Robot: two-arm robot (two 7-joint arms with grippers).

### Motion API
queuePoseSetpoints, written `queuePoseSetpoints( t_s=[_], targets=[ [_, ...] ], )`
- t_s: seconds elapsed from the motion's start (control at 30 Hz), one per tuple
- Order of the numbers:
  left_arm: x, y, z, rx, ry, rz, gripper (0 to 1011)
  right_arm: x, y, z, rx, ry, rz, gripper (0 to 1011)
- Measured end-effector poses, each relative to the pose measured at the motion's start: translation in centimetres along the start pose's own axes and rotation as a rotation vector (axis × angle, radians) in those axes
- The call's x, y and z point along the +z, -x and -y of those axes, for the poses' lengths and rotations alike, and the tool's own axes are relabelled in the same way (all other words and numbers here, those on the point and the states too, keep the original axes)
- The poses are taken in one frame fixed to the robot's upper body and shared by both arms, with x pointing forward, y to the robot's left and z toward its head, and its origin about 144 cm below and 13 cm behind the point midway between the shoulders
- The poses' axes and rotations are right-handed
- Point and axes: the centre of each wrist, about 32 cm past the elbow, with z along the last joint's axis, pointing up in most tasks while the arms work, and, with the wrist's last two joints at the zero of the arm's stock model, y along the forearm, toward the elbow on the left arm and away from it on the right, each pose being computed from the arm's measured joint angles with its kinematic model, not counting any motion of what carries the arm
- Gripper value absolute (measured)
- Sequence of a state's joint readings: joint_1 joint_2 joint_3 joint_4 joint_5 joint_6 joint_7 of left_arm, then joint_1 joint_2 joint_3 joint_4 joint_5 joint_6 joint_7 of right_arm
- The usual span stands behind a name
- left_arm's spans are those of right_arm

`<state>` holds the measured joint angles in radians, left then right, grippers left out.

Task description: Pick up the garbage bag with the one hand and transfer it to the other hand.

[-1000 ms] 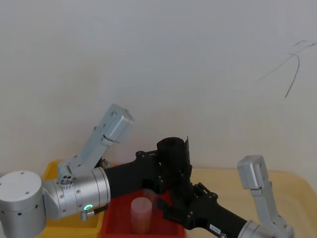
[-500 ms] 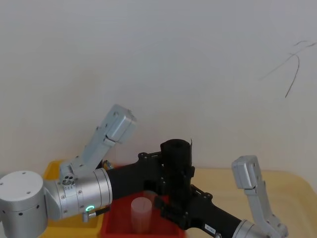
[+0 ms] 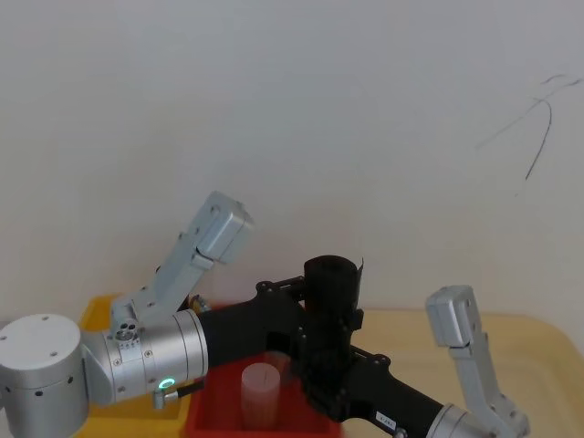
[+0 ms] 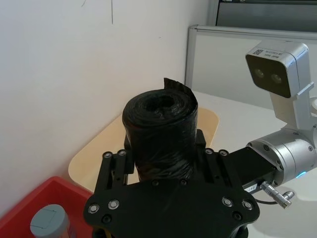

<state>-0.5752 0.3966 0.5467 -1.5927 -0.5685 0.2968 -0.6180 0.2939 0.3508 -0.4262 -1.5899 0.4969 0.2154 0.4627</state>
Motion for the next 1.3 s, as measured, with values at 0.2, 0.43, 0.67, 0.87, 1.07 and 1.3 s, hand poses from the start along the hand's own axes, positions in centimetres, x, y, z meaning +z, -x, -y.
queuePoseSetpoints(
  t_s=[0.2, 0.43, 0.67, 0.87, 1.07, 1.3],
  targets=[
    [0.0, 0.0, 0.0, 0.0, -0.001, -0.001, 829, 0.0, -0.1, 0.1, -0.01, -0.01, -0.005, 477],
    [0.0, 0.0, 0.0, -0.001, -0.001, -0.001, 990, 0.1, -0.1, 0.4, -0.032, -0.024, -0.008, 477],
    [-0.1, -0.2, -0.6, 0.007, -0.002, -0.01, 1002, 0.2, -0.5, 0.8, -0.072, -0.034, -0.01, 477],
    [-0.1, -0.5, -1.6, 0.032, 0.001, -0.018, 1001, 0.3, -1.0, 1.2, -0.121, -0.039, -0.011, 477],
    [-0.1, -0.8, -2.7, 0.086, 0.008, -0.023, 1002, 0.2, -1.8, 1.7, -0.181, -0.034, -0.018, 477],
    [-0.1, -1.0, -3.8, 0.17, 0.014, -0.026, 1001, 0.1, -2.9, 2.1, -0.248, -0.009, -0.026, 477]
  ],
)
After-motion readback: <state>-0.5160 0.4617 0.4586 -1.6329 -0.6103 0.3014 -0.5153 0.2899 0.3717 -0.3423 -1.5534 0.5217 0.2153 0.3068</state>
